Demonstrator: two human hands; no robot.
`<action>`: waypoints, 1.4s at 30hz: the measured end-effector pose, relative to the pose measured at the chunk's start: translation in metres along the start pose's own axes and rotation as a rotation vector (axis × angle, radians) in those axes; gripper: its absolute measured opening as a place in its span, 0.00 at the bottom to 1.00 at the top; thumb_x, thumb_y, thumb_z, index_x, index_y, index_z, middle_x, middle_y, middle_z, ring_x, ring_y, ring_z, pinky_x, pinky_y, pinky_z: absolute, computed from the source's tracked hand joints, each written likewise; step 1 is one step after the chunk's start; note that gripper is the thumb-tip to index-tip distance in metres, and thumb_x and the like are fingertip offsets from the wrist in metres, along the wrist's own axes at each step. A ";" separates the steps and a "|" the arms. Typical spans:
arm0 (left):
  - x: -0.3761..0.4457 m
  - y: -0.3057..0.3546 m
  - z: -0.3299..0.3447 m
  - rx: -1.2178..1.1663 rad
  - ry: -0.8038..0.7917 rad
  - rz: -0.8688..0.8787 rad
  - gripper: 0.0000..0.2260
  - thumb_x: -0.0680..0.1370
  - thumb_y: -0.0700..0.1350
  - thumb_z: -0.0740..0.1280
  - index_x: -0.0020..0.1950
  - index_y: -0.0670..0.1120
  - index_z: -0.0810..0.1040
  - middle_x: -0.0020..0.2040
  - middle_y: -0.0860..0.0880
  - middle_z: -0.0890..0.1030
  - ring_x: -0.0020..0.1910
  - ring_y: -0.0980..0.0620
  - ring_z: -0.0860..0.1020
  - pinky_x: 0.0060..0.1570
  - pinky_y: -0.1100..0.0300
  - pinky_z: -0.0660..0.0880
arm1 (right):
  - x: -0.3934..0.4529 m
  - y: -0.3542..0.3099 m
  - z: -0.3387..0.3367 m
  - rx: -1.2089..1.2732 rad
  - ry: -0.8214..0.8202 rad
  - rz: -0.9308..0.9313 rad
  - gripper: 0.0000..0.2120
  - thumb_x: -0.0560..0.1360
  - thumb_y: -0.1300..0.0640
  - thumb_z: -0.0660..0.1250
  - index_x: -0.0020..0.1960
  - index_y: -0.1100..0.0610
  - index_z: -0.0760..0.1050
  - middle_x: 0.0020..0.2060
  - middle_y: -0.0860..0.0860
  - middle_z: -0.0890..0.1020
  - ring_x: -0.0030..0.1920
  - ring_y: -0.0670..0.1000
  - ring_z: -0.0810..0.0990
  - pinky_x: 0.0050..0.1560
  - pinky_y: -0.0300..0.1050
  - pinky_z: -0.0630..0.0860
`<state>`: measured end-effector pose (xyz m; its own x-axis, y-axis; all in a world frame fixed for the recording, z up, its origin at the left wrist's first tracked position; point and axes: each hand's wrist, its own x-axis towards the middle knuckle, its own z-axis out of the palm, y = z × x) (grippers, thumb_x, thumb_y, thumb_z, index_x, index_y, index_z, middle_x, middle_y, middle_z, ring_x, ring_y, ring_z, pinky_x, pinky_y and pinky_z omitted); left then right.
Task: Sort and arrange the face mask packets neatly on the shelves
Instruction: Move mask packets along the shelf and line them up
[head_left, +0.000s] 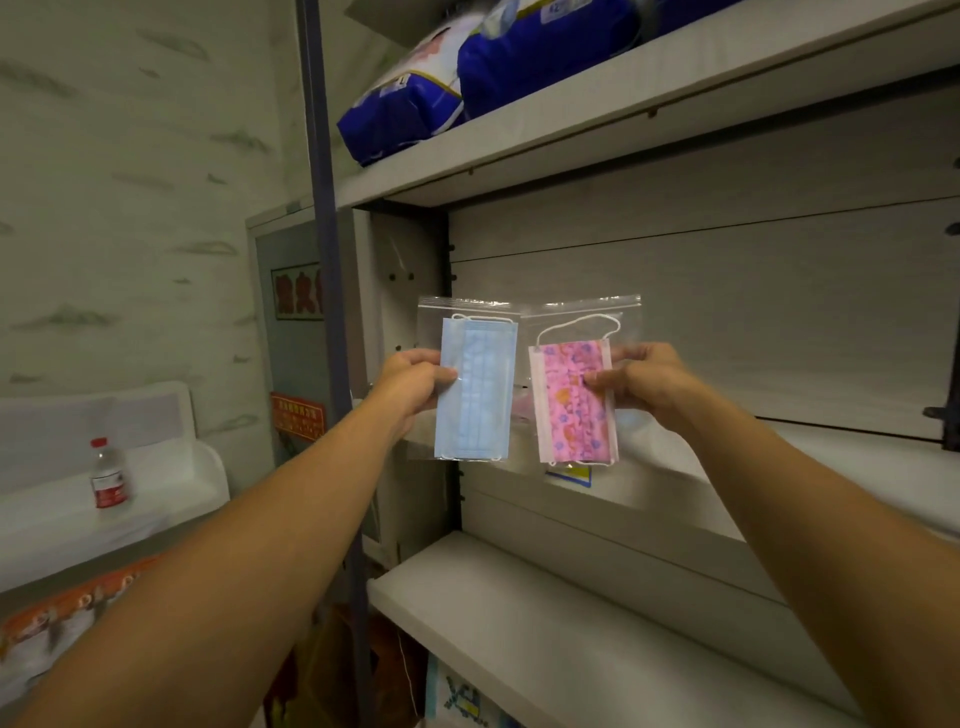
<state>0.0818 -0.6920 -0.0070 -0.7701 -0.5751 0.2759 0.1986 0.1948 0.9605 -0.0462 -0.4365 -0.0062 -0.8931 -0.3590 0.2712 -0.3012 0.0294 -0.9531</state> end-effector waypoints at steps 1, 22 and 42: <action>0.009 -0.002 0.000 0.001 -0.006 0.003 0.09 0.76 0.35 0.72 0.54 0.44 0.79 0.54 0.46 0.83 0.51 0.47 0.83 0.43 0.55 0.82 | 0.008 0.001 0.003 0.004 0.000 -0.010 0.18 0.69 0.69 0.77 0.57 0.67 0.78 0.45 0.60 0.87 0.44 0.57 0.88 0.49 0.54 0.84; 0.178 -0.036 0.071 -0.188 -0.369 -0.052 0.10 0.75 0.32 0.72 0.55 0.38 0.78 0.53 0.40 0.84 0.51 0.42 0.84 0.53 0.44 0.82 | 0.094 0.016 0.002 0.229 0.141 -0.113 0.20 0.70 0.70 0.75 0.60 0.71 0.75 0.49 0.62 0.85 0.52 0.62 0.86 0.53 0.53 0.84; 0.219 -0.096 0.191 -0.287 -0.707 -0.051 0.12 0.72 0.31 0.75 0.53 0.36 0.79 0.43 0.42 0.83 0.43 0.48 0.84 0.49 0.56 0.82 | 0.110 0.062 -0.039 0.253 0.339 -0.077 0.06 0.75 0.69 0.70 0.50 0.66 0.76 0.41 0.58 0.85 0.39 0.54 0.85 0.37 0.43 0.82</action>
<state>-0.2221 -0.6851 -0.0451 -0.9682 0.0863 0.2348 0.2274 -0.0884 0.9698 -0.1759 -0.4379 -0.0299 -0.9434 -0.0228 0.3309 -0.3171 -0.2304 -0.9200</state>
